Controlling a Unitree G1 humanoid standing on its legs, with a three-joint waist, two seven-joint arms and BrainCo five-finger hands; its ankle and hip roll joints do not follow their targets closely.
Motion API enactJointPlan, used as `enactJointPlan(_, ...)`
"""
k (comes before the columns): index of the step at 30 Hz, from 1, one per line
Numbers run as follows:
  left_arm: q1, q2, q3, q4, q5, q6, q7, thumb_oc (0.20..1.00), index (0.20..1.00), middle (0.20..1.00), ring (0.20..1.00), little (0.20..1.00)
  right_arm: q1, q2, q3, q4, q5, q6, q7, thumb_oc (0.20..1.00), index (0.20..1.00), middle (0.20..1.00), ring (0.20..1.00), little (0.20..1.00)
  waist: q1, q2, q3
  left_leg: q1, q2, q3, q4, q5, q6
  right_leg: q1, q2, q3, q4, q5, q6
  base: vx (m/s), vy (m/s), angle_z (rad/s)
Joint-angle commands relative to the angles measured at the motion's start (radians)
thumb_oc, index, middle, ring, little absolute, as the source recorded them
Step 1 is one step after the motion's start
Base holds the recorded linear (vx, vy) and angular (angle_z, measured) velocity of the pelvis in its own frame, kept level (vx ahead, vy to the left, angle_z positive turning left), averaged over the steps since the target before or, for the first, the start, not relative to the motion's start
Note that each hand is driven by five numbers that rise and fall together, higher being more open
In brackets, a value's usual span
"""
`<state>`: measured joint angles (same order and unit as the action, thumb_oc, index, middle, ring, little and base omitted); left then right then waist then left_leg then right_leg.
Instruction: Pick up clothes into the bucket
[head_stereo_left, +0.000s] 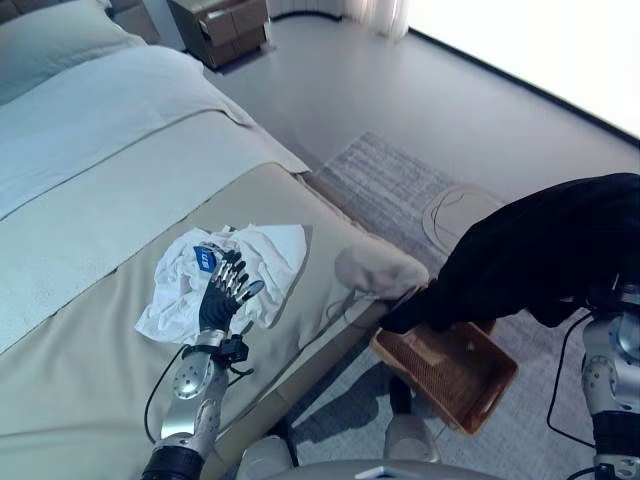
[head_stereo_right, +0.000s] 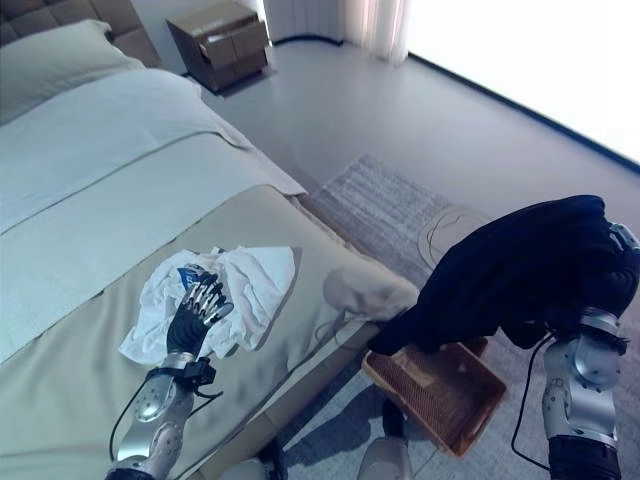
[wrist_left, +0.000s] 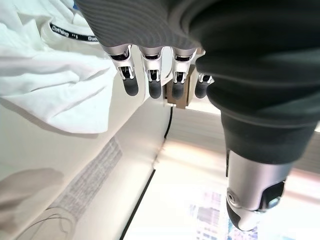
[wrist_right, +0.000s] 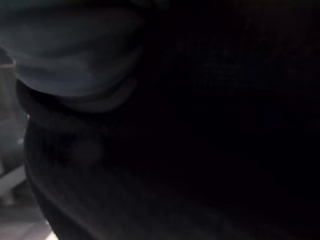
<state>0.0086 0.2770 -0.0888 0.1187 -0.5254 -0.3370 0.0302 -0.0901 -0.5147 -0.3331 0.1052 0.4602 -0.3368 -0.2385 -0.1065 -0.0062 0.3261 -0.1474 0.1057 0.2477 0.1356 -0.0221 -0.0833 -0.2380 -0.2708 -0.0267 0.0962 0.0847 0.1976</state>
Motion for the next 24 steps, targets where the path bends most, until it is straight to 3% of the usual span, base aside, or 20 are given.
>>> enactJointPlan(1,-0.052,0.032,0.062,-0.055,-0.007,-0.090,0.047,1.000,1.000,1.000,1.000,1.000,-0.085,-0.001,-0.007,-0.113,-0.045,-0.066,-0.040,0.200,0.200,0.200,0.200,0.200,-0.020,-0.026,0.022,-0.103,0.003,-0.004,0.247,-0.152,0.036,-0.109,-0.021,-0.047,0.161,-0.025,-0.005,-0.16,-0.021,-0.09)
enactJointPlan(8,-0.104,0.032,0.061,-0.068,0.031,-0.113,0.115,1.000,1.000,1.000,1.000,1.000,-0.130,0.037,0.037,-0.099,-0.112,-0.066,-0.092,0.200,0.200,0.200,0.200,0.200,-0.035,0.005,0.060,-0.251,0.023,0.018,0.376,-0.201,0.046,-0.291,-0.013,0.014,0.287,-0.066,-0.028,-0.10,0.002,-0.14)
enactJointPlan(16,-0.157,0.021,0.041,-0.114,0.049,-0.156,0.187,1.000,1.000,1.000,1.000,1.000,-0.231,0.034,0.089,0.033,-0.217,-0.066,-0.224,0.200,0.200,0.200,0.200,0.200,-0.022,0.059,0.098,-0.480,0.042,0.032,0.562,-0.264,0.062,-0.544,0.013,0.093,0.446,-0.112,-0.053,-0.07,0.001,-0.12)
enactJointPlan(21,-0.167,0.019,0.030,-0.150,0.050,-0.171,0.207,1.000,1.000,1.000,1.000,1.000,-0.263,0.023,0.109,0.086,-0.246,-0.061,-0.258,0.200,0.200,0.200,0.200,0.200,-0.015,0.081,0.111,-0.547,0.038,0.037,0.606,-0.280,0.070,-0.625,0.022,0.119,0.498,-0.124,-0.059,-0.01,0.022,-0.09)
enactJointPlan(24,-0.175,0.019,0.016,-0.172,0.042,-0.181,0.212,1.000,1.000,1.000,1.000,1.000,-0.284,0.005,0.135,0.174,-0.279,-0.037,-0.286,0.200,0.200,0.200,0.200,0.200,0.002,0.101,0.111,-0.604,0.035,0.024,0.656,-0.319,0.064,-0.680,0.024,0.134,0.554,-0.166,-0.058,0.04,0.021,-0.21)
